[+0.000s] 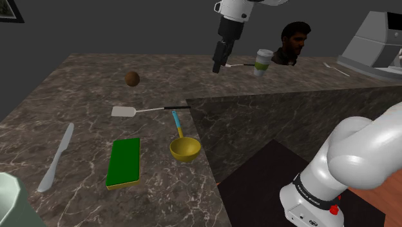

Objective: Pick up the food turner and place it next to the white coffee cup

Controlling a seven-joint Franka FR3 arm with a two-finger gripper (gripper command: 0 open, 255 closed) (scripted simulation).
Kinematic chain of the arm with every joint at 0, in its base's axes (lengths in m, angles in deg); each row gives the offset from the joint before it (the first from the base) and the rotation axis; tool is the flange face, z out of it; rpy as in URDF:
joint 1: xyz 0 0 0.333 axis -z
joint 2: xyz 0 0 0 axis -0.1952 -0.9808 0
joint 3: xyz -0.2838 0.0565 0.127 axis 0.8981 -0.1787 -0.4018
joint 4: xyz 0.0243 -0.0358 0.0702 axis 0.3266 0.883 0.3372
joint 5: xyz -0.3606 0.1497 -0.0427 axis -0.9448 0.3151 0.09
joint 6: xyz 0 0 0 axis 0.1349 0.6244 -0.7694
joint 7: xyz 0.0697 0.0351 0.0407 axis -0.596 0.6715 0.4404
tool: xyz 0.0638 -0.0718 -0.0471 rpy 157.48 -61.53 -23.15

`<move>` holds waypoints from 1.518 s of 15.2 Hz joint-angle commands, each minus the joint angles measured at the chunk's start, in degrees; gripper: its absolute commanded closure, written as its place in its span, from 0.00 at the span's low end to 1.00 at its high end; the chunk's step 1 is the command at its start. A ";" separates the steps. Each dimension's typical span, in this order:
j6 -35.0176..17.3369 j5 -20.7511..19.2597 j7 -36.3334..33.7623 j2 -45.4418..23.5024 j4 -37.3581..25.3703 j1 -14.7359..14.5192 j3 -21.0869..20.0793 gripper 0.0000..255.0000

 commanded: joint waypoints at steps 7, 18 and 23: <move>-1.73 -2.55 5.65 -16.39 -11.73 -4.13 -4.25 0.00; -0.17 -9.60 11.45 -37.09 -29.32 -10.73 -10.00 0.00; -1.82 -11.02 12.24 -40.44 -30.20 -11.96 -10.61 0.00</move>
